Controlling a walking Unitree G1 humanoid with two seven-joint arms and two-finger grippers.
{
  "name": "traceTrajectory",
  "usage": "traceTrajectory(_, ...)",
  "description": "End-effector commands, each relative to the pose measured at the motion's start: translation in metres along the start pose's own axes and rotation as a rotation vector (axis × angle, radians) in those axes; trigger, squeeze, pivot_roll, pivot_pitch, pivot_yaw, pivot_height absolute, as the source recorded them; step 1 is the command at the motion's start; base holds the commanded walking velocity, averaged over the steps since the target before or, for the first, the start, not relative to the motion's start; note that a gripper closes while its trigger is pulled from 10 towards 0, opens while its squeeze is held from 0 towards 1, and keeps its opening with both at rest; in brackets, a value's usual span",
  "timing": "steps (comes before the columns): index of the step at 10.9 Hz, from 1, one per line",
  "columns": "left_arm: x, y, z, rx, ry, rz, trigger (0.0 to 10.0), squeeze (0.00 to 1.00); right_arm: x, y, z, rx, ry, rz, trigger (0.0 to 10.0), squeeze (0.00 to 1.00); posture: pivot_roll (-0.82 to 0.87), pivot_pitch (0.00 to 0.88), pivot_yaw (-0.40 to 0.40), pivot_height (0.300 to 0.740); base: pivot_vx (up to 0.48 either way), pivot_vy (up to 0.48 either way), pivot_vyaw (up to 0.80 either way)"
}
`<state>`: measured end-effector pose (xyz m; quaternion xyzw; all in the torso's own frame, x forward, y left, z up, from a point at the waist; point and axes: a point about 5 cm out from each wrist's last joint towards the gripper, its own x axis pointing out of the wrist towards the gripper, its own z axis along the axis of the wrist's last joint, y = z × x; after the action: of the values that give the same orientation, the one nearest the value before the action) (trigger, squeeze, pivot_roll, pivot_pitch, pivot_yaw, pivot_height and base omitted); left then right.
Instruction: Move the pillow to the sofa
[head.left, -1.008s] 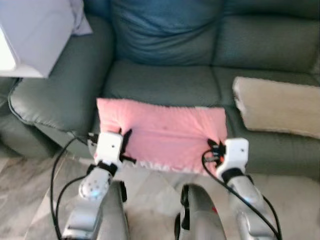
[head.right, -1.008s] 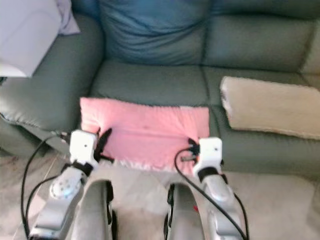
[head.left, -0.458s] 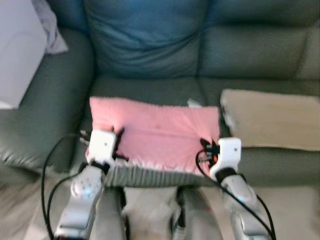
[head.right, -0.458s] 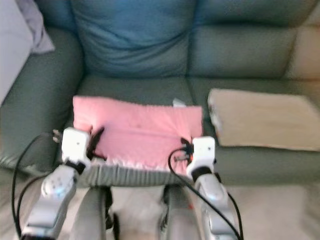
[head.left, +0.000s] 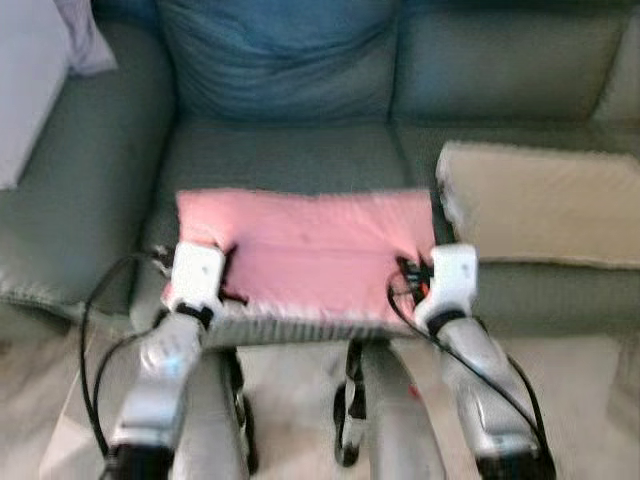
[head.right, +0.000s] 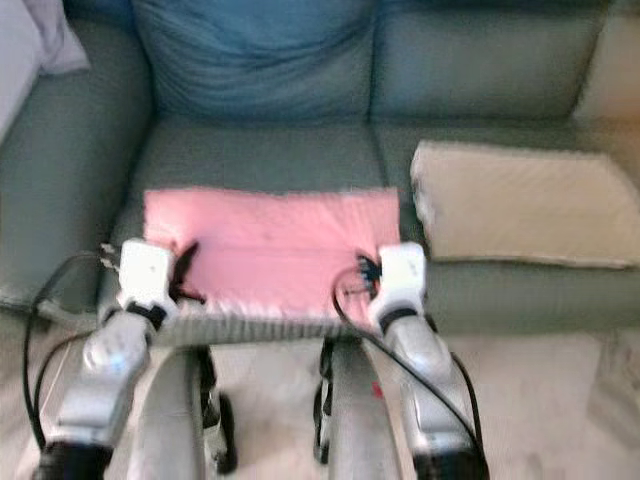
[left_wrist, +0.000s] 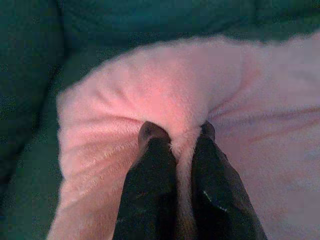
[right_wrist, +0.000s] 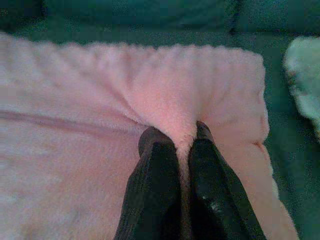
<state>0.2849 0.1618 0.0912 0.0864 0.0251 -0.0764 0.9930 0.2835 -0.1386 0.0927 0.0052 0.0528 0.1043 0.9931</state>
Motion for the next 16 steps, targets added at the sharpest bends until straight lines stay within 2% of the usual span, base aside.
traceTrajectory(1,0.008,0.009,-0.006,0.001,0.047,0.040,10.0,0.00,0.009,-0.009,-0.002,-0.011,0.033,-0.015,10.0,0.00,0.01,0.380,-0.052,0.610,0.000,0.000,0.00)
traceTrajectory(2,0.018,0.011,-0.004,0.007,0.046,0.052,10.0,0.00,0.022,-0.014,0.002,-0.035,0.047,-0.001,10.0,0.00,0.00,0.395,-0.049,0.610,0.000,0.000,0.00)
traceTrajectory(4,0.045,0.022,0.012,-0.001,0.008,0.143,10.0,0.00,0.051,-0.027,0.024,-0.061,0.030,0.018,10.0,0.00,-0.02,0.451,-0.061,0.610,0.000,0.000,0.00)
traceTrajectory(6,0.054,0.026,0.014,-0.001,0.008,0.174,10.0,0.00,0.061,-0.030,0.033,-0.052,0.022,0.033,10.0,0.00,-0.03,0.475,-0.069,0.610,0.000,0.000,0.00)
traceTrajectory(9,0.060,0.026,0.013,0.000,-0.002,0.180,10.0,0.00,0.069,-0.032,0.033,-0.048,0.022,0.048,10.0,0.00,-0.03,0.477,-0.070,0.610,0.000,0.000,0.00)
traceTrajectory(10,0.075,0.028,0.032,0.027,-0.064,0.245,10.0,1.00,0.073,-0.043,0.040,-0.102,-0.023,-0.041,10.0,1.00,-0.03,0.483,-0.070,0.610,0.000,0.000,0.00)
traceTrajectory(11,0.075,0.027,0.036,0.044,-0.087,0.239,10.0,1.00,0.074,-0.047,0.045,-0.087,-0.048,-0.063,10.0,1.00,-0.03,0.479,-0.070,0.610,0.000,0.000,0.00)
traceTrajectory(13,0.075,0.028,0.037,0.052,-0.103,0.268,10.0,1.00,0.072,-0.047,0.044,-0.117,-0.071,-0.075,10.0,1.00,-0.03,0.459,-0.075,0.610,0.000,0.000,0.00)
traceTrajectory(14,0.076,0.031,0.037,0.060,-0.107,0.287,10.0,1.00,0.071,-0.047,0.041,-0.124,-0.078,-0.082,10.0,1.00,-0.03,0.454,-0.075,0.610,0.000,0.000,0.00)
traceTrajectory(15,0.072,0.044,0.039,0.093,-0.122,0.348,10.0,1.00,0.069,-0.047,0.038,-0.123,-0.083,-0.083,10.0,1.00,-0.03,0.437,-0.074,0.610,0.000,0.000,0.00)
traceTrajectory(16,0.071,0.047,0.041,0.106,-0.138,0.353,10.0,1.00,0.068,-0.048,0.038,-0.126,-0.087,-0.085,10.0,1.00,-0.02,0.422,-0.073,0.610,0.000,0.000,0.00)
